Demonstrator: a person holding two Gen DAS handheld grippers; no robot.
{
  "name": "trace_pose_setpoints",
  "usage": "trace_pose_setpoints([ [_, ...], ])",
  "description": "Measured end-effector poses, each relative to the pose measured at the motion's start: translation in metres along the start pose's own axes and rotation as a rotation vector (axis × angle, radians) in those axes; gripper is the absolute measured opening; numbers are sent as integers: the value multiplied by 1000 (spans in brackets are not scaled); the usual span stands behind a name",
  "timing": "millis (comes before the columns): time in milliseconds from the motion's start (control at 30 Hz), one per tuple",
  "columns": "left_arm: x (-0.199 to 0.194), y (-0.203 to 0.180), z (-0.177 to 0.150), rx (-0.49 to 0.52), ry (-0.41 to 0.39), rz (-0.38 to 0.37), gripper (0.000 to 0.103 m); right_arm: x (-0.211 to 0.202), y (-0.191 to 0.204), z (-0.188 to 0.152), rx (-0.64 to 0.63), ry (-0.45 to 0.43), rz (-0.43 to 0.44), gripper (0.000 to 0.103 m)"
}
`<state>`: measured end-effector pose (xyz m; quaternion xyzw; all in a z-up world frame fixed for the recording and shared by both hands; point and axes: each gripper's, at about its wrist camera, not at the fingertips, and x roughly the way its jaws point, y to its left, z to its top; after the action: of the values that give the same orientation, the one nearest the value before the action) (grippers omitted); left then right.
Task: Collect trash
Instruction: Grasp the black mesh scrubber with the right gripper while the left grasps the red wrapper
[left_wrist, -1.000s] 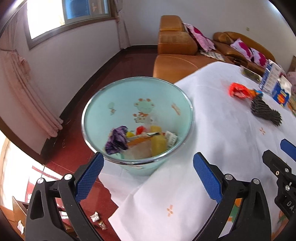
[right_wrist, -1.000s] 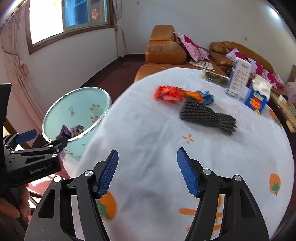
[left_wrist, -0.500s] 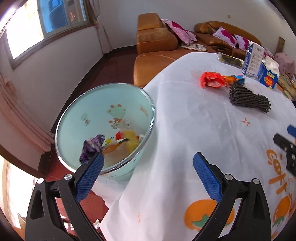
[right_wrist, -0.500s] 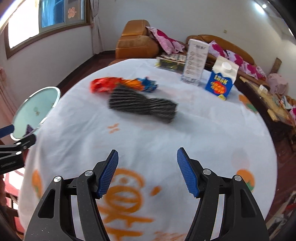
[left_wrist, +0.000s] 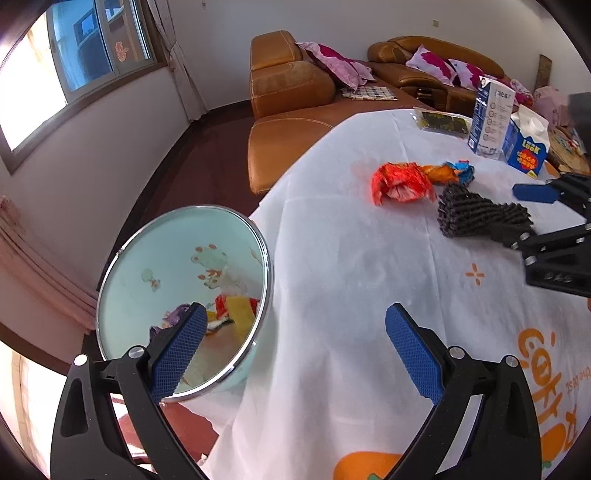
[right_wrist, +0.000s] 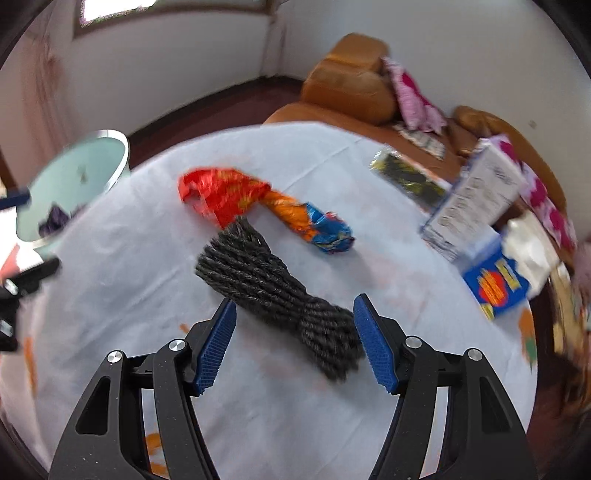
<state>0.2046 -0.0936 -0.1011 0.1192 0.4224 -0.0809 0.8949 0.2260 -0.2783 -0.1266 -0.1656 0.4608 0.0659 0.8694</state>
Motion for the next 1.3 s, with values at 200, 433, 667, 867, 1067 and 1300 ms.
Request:
trace_pose_setpoints([
  [200,4,-2,20,26,-25,-2,95,12,-12,-5,11,38,50,31],
  [433,24,-24,62,49,-76,-92,94,-41,-54,-42,212,-4,-56,30],
  [667,69,-72,106,111,-76,-210,87,-59,-113,-90,429,29,-164,31],
  [867,106,-98,107,131,22,-220,34,-60,-108,-97,458,23,-126,31],
  [1067,71,-86,87,132,-61,-168,23,-65,-83,-90,445,-18,-158,31],
  [1300,17,-39,53,75,-117,-76,24,-68,-53,-77,396,-31,-157,31],
])
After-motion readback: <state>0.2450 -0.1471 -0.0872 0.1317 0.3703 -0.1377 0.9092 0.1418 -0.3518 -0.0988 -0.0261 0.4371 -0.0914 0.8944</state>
